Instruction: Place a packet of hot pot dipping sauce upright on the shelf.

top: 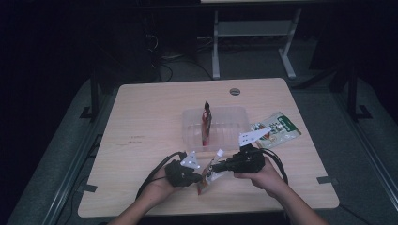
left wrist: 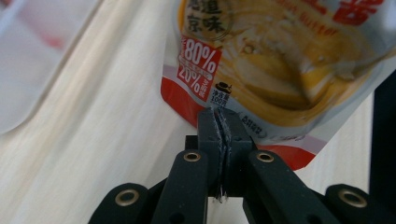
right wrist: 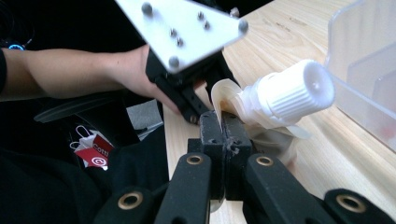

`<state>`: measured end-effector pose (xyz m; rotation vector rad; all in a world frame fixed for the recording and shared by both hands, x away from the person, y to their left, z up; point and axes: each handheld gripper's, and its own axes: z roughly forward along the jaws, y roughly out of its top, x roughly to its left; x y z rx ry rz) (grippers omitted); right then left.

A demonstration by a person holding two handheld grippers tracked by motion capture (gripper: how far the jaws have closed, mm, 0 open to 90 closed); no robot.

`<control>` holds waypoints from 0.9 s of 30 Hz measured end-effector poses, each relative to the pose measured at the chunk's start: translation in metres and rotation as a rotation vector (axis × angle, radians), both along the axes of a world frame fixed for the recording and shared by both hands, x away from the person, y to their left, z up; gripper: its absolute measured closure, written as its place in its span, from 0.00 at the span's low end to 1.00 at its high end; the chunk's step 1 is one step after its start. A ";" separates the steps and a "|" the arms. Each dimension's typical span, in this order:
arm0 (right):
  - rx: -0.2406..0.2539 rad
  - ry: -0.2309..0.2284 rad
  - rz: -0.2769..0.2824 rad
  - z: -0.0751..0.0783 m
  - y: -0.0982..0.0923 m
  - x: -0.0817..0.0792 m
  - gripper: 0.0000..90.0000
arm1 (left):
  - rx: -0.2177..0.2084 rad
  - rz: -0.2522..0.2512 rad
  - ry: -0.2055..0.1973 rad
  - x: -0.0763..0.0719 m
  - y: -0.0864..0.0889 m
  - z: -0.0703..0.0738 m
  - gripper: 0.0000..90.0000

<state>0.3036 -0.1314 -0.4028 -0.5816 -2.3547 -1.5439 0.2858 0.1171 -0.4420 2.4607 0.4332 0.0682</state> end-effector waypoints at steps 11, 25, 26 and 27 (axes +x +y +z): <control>0.041 -0.033 0.008 0.009 0.001 -0.001 0.99 | -0.105 -0.070 0.050 -0.008 -0.014 0.000 0.97; 0.012 -0.064 -0.029 0.014 -0.011 -0.002 0.99 | -0.152 0.002 0.059 0.003 0.009 0.005 0.72; 0.009 -0.070 -0.034 0.014 -0.012 -0.002 0.99 | -0.152 0.000 0.062 0.003 0.010 0.006 0.68; 0.008 -0.074 -0.036 0.015 -0.013 -0.002 0.99 | -0.154 -0.003 0.059 0.003 0.011 0.006 0.65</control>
